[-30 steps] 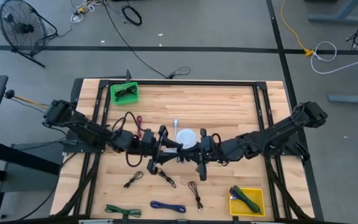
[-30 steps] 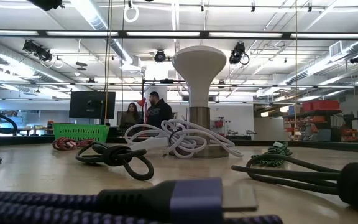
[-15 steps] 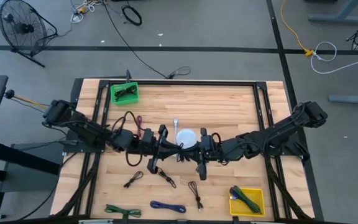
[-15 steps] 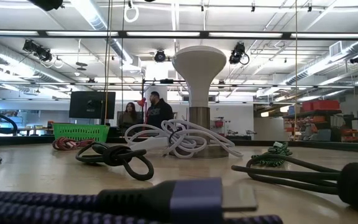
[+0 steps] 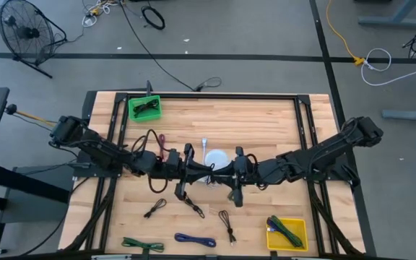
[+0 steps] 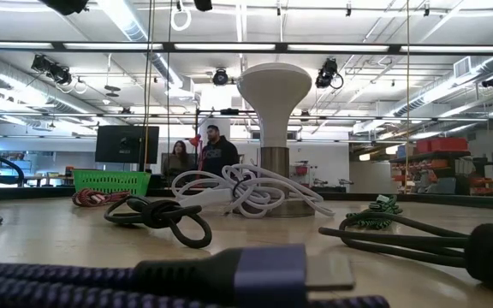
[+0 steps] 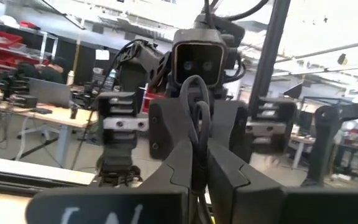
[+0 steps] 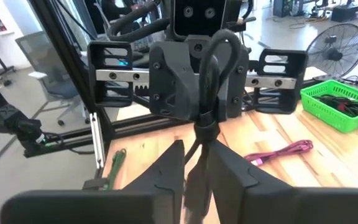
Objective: Pick & Place USB Port
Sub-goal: Put the plain black charger cable into the green basket
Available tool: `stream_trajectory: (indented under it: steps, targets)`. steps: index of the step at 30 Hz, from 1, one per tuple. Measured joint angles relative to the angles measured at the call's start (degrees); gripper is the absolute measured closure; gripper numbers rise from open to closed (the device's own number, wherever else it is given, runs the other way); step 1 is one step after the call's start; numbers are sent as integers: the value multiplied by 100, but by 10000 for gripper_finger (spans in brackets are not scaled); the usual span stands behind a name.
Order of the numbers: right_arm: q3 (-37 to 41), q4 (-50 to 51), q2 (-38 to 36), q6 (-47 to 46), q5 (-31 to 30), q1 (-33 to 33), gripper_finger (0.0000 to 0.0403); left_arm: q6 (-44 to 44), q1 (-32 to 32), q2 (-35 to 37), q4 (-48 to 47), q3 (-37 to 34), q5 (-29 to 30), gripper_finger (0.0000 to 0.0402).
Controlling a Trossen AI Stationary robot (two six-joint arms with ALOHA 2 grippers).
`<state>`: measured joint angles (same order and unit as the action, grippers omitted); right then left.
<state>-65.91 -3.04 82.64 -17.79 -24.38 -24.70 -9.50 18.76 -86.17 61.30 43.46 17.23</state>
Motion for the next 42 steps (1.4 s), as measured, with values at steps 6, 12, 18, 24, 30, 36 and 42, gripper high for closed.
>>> stream_trajectory:
  steps: [6, 12, 18, 24, 30, 36, 42]
  targets:
    - [0, 696, -385, -281, 262, -23, 302, 34, -14, 129, -314, -4, 164, 377]
    - [-2, 2155, -563, -1241, 327, -71, 299, -10, -72, 575, -1488, -7, 404, 377]
    - [1, 3701, -563, -2254, 284, -190, 306, -12, -129, 1327, -3221, -4, 1019, 377]
    - [46, 4242, -559, -2817, 236, -412, 314, -33, -365, 2200, -5623, -4, 1704, 377]
    - [46, 4252, -509, -2994, 146, -851, 317, -534, -814, 3000, -8058, -4, 2230, 377]
    - [52, 4213, -384, -2970, -538, -1214, 317, -665, -1495, 3482, -9677, -4, 2690, 377]
    - [52, 4016, -118, -2557, -862, -1293, 317, 65, -2492, 3567, -10122, -2, 2639, 377]
